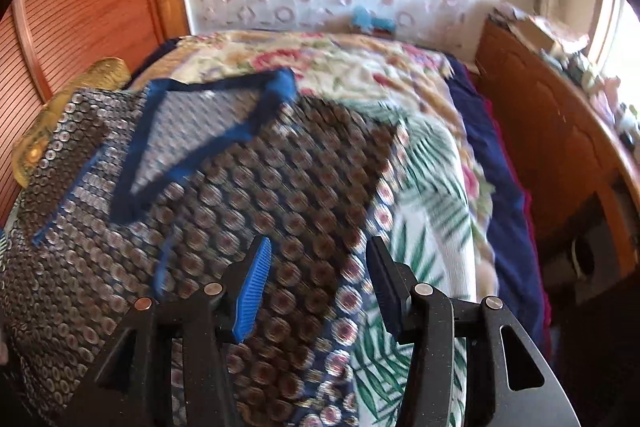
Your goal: Fold small clothes
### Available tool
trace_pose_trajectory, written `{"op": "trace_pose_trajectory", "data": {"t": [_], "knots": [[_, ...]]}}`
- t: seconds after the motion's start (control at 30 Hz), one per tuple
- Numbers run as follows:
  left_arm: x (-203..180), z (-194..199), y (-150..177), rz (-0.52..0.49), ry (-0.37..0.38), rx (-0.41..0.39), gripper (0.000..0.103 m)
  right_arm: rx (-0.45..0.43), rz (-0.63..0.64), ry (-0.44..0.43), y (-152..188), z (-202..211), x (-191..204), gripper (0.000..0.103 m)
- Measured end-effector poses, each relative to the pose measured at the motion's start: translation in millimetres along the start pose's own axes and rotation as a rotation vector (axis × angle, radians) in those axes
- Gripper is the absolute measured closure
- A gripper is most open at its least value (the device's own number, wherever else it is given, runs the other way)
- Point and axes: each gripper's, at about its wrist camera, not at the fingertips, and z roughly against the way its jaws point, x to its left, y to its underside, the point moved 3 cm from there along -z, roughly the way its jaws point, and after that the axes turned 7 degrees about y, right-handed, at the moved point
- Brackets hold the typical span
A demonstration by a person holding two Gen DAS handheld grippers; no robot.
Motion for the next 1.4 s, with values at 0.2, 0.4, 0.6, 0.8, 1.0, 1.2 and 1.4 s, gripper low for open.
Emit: {"op": "trace_pose_trajectory", "data": {"t": [0.2,0.4,0.6,0.8,1.0,1.2,1.4], "knots": [[24.7,-2.2,-14.2,-0.015,-0.053,0.004,0.000,0.040,-0.032,-0.002,-6.7,-23.2,-7.8,0.052],[52.8,-7.9,-22.9,-0.004,-0.092,0.022,0.000,0.018,0.008,-0.060,-7.1,-27.5,-12.3,0.091],[80.4,-18.5,-36.4,-0.016,-0.130,0.042,0.000,0.020,-0.025,0.033,0.9,-21.3,-46.4,0.095],[112.4,-34.4,-55.5,-0.049,-0.202,0.084,0.000,-0.011,-0.070,-0.017,-19.5,-25.5,-52.7,0.079],[141.6,-51.6,-71.7,-0.075,-0.239,0.152,0.016,-0.020,-0.065,-0.030,-38.0,-67.2,-56.0,0.051],[167.9,-78.7,-91.7,-0.063,-0.256,0.227,0.045,-0.028,-0.051,-0.025,-41.8,-87.7,-52.1,0.051],[192.5,-106.7,-103.6,-0.049,-0.301,0.301,0.056,-0.033,-0.061,-0.034,-38.9,-88.1,-56.0,0.050]]}}
